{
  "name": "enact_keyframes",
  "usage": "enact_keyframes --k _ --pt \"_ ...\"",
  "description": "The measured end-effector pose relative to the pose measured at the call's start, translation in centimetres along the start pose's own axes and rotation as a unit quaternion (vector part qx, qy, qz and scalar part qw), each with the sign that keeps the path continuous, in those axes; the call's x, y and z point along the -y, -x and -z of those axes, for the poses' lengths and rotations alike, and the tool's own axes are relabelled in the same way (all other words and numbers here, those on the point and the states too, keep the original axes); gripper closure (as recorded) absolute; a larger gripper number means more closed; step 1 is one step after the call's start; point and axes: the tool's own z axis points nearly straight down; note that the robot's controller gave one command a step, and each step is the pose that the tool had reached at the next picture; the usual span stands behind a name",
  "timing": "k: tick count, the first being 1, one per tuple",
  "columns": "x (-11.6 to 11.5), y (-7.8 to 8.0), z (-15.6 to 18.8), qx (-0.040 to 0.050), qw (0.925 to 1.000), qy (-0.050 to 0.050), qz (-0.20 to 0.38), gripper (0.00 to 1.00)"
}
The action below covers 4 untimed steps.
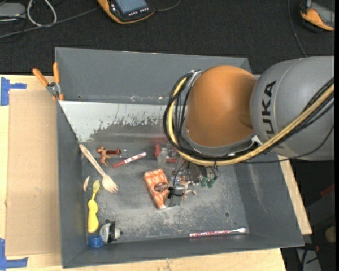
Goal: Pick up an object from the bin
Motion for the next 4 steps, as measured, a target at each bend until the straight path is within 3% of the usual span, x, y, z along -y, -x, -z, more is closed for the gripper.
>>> enact_keyframes --k 1,3,4 --pt "0.1 0.2 0.4 0.0037 1.0 0.0 -0.002 0.0" --pt "1.1 -0.4 5.7 0.0026 0.9999 0.0 0.016 0.0" --pt "3.4 -0.3 0.7 0.0039 0.9966 0.001 -0.083 0.0"
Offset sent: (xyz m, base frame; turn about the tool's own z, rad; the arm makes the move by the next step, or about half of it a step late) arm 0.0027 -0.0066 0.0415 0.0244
